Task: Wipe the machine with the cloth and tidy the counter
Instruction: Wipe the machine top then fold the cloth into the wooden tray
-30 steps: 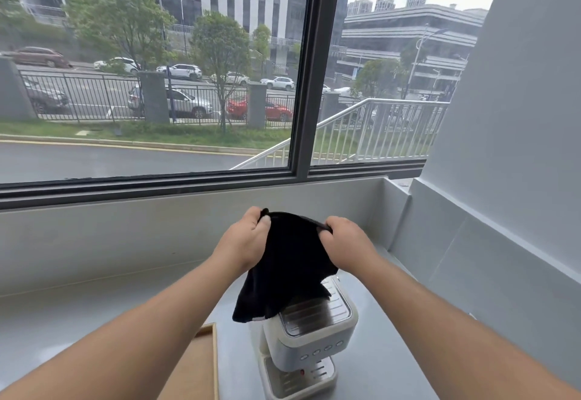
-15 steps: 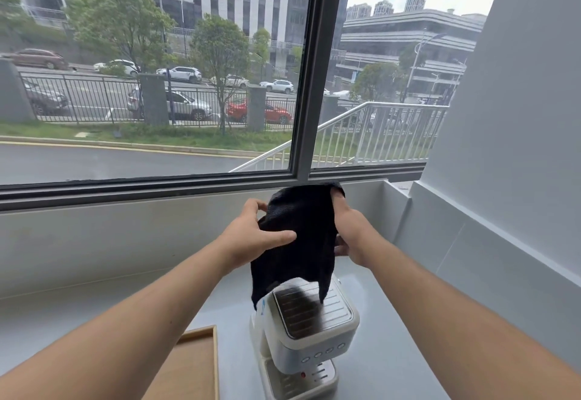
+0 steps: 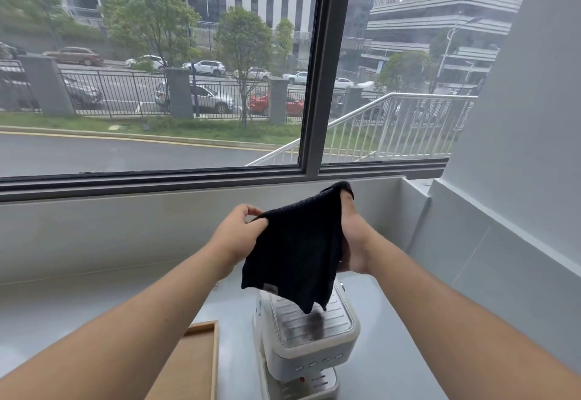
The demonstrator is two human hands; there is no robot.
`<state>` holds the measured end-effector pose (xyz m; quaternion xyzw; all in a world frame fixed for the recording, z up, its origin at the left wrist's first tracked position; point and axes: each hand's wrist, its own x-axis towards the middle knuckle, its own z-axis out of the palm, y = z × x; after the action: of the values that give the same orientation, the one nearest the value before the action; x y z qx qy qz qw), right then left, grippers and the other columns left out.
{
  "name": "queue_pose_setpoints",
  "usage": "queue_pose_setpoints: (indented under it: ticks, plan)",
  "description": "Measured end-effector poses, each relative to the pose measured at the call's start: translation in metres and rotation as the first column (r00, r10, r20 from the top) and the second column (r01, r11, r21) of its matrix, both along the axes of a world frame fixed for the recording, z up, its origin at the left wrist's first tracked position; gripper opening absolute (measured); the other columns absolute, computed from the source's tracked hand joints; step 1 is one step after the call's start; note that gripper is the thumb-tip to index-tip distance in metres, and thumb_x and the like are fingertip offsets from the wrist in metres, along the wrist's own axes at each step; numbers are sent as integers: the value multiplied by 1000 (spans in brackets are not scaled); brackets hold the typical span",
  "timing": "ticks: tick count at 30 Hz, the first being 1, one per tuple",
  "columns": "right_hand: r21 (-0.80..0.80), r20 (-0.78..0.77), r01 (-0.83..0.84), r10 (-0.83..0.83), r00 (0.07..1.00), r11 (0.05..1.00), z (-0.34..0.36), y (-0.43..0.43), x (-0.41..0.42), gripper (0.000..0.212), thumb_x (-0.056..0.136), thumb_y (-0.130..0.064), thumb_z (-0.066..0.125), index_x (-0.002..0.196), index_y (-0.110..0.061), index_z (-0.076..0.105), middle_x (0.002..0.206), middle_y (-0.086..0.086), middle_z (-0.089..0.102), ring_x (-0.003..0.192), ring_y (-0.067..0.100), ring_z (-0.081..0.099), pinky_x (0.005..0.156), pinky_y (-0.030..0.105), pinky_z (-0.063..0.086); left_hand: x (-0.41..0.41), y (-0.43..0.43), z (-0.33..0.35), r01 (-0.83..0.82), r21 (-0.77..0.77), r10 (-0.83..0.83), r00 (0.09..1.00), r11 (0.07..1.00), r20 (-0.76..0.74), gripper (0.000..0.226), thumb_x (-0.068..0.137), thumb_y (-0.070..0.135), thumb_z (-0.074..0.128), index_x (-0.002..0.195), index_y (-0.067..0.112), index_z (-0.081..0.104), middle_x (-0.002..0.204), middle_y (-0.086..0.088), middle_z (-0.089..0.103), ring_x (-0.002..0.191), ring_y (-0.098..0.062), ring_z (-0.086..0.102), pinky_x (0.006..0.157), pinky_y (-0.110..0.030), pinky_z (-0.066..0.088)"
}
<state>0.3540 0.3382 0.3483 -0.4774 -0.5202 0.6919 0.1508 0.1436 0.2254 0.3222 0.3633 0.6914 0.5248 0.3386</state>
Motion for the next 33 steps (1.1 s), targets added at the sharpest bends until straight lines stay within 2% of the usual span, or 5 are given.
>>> queue_pose_setpoints:
  ticks: [5, 11, 20, 26, 33]
  plan:
    - [-113, 14, -103, 105, 994, 988, -11, 19, 2, 92, 73, -97, 38, 115, -24, 76, 113, 7, 80, 100, 25, 78, 85, 40, 62, 5, 18, 3, -105, 54, 102, 993, 993, 53, 5, 103, 29, 60, 105, 28, 65, 104, -7, 75, 80, -20, 66, 69, -33, 53]
    - [-18, 33, -114, 114, 993, 993, -24, 36, 8, 22, 100, -16, 53, 105, -7, 72, 93, 11, 74, 75, 26, 66, 77, 36, 52, 6, 27, 4, -174, 50, 172, 984, 983, 54, 6, 100, 20, 63, 104, 24, 66, 106, -10, 73, 85, -24, 66, 70, -34, 53]
    - [268, 72, 105, -129, 989, 958, -25, 57, 17, 52, 95, 7, 42, 132, -27, 54, 102, 13, 70, 69, 23, 65, 55, 32, 57, -2, 21, 7, -171, 36, 171, 985, 985, -14, 5, 100, 22, 65, 102, 21, 70, 104, -8, 71, 88, -24, 65, 77, -42, 57]
    - [252, -97, 252, -234, 967, 934, -12, 63, 19, 39, 97, 7, 38, 110, -16, 67, 101, 15, 67, 81, 27, 63, 71, 39, 56, -14, 16, 11, -120, 44, 116, 989, 992, 87, 10, 98, 18, 68, 106, 24, 73, 99, -4, 75, 78, -17, 68, 64, -30, 52]
    - [420, -48, 36, -17, 999, 907, 4, 60, 14, 63, 85, 18, 53, 140, -14, 56, 118, 17, 66, 98, 30, 66, 94, 44, 56, -12, 11, 16, -37, 8, 37, 999, 999, -12, 32, 90, 1, 74, 114, 23, 69, 108, -9, 77, 91, -23, 77, 72, -27, 58]
